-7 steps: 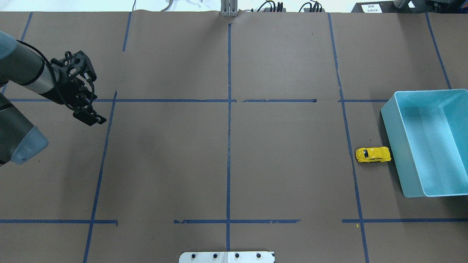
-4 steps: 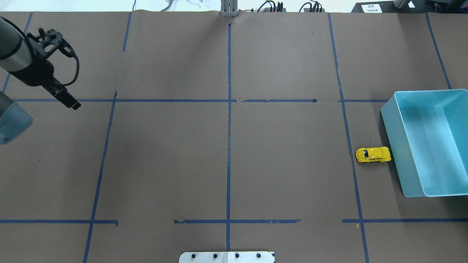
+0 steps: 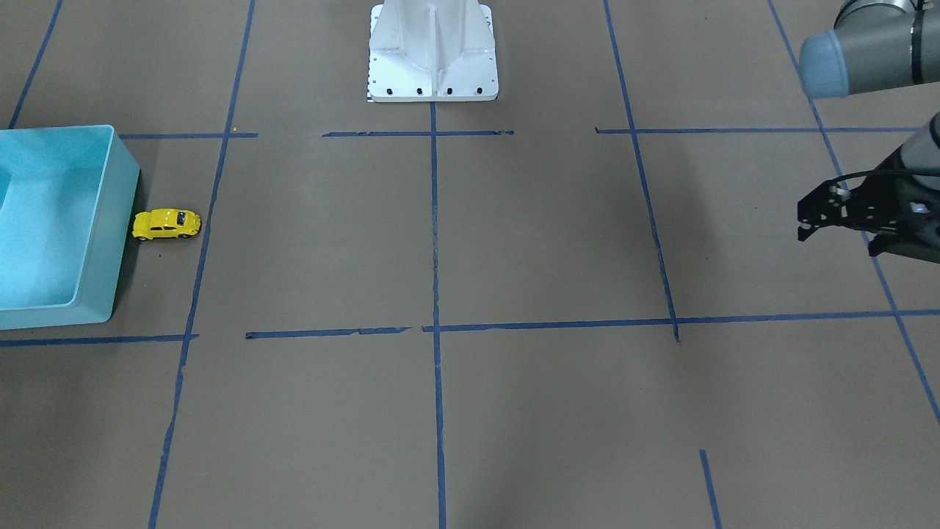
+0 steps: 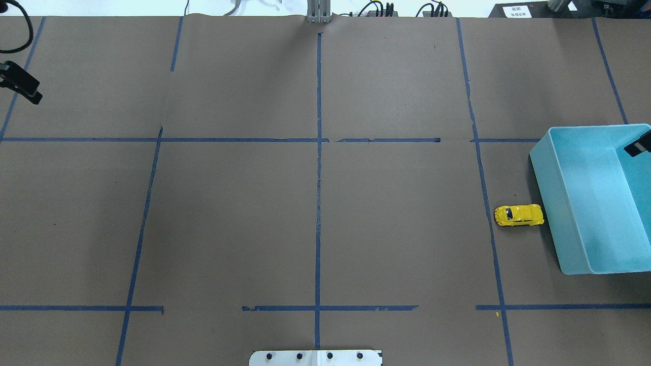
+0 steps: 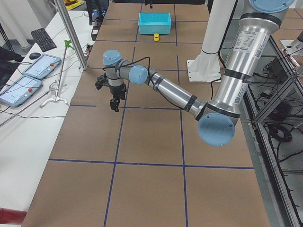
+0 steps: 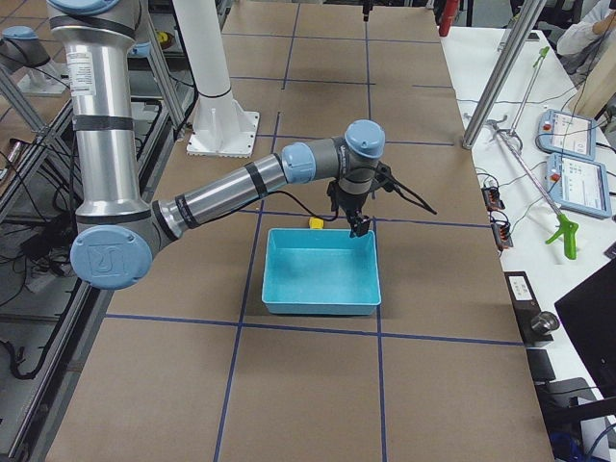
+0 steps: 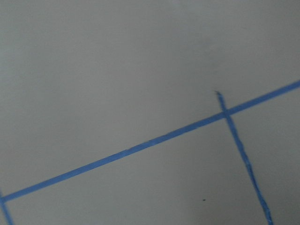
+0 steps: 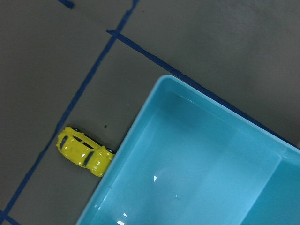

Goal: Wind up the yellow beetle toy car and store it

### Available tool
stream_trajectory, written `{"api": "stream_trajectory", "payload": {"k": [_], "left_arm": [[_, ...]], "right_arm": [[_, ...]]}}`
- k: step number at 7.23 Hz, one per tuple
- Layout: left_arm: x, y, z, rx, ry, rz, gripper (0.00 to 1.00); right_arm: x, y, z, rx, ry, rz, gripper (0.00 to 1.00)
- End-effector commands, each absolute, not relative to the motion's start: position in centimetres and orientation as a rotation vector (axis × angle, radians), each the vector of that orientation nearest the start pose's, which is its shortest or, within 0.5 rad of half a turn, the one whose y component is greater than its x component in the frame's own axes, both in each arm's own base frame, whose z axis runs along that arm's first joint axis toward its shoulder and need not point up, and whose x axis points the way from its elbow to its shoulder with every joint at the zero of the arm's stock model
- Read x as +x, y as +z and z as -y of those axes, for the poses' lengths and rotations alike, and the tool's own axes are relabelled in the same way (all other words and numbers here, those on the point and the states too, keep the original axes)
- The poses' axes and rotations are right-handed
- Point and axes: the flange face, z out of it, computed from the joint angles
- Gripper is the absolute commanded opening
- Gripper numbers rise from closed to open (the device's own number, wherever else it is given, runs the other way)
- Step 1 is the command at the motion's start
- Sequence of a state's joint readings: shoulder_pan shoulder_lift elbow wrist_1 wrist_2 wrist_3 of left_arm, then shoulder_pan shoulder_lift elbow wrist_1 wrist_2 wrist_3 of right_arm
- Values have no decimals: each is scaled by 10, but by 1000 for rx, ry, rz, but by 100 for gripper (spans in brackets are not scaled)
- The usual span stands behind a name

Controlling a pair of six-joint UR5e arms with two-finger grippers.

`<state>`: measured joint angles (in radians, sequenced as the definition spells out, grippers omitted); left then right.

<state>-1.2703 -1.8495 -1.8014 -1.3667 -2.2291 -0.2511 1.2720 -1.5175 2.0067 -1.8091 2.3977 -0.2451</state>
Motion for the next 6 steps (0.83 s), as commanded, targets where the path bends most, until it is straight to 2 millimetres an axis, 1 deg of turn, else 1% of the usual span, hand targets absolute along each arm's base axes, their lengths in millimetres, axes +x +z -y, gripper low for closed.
{"api": "stream_trajectory", "payload": {"k": [1,2,3,4,5,6], "left_arm": [[44,469,561,34,6,-683,100],[16,497,549,2,-50,-676,100],[-6,530,534,-35,-102,-670,100],[-14,541,530,-44,-108,-666,100],[-33,555,525,-33,-73,-662,100],[-60,580,523,-39,-67,-663,100]], "right_arm": [[-127,396,457,267,-744,931,100],[-132,387,451,280,-766,935,100],[-151,377,440,286,-823,951,100],[-173,364,427,329,-918,951,100],[-191,363,420,405,-1025,907,100],[-216,370,409,464,-1159,829,100]]}}
